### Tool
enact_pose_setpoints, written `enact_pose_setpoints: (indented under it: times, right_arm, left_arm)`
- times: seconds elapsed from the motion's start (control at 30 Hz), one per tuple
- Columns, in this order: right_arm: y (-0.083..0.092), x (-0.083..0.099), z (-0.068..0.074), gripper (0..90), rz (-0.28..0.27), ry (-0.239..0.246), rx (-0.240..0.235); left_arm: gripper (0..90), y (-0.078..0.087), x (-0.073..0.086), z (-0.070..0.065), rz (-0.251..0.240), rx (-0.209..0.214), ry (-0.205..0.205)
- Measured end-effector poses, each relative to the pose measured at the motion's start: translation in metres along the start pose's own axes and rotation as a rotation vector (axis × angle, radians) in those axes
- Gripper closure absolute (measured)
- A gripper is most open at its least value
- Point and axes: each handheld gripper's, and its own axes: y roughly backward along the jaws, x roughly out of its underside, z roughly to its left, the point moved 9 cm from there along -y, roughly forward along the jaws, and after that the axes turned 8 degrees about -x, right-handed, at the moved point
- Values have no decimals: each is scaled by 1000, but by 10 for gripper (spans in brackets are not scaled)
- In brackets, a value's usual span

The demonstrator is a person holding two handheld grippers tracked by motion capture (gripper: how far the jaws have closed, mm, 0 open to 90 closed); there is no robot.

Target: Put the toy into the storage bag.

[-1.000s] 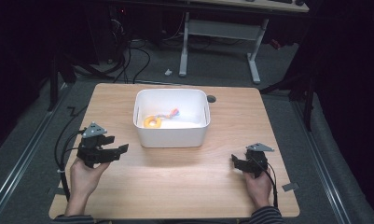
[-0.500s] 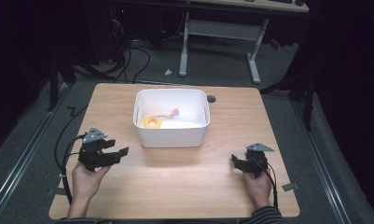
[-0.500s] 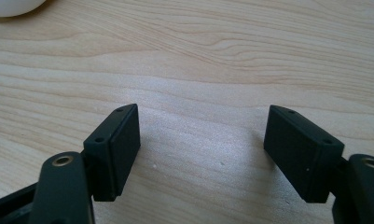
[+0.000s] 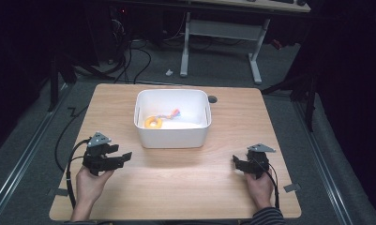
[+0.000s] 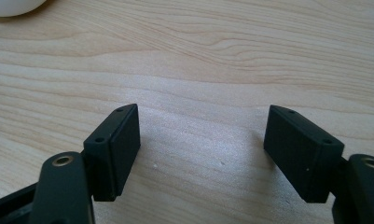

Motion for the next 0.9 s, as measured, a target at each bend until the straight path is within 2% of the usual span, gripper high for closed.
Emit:
enact_pose_setpoints:
  times: [0.23,0.47,0.9]
  right_arm:
    - [0,0,0,271,0,3,-2]
    - [0,0,0,271,0,5,-2]
    - [0,0,1,271,1,5,-4]
  left_arm:
    - [362,-8,3,-5,12,8,3]
    - [362,-19,8,-11,33,9,-11]
    - [361,-30,16,-17,40,36,10]
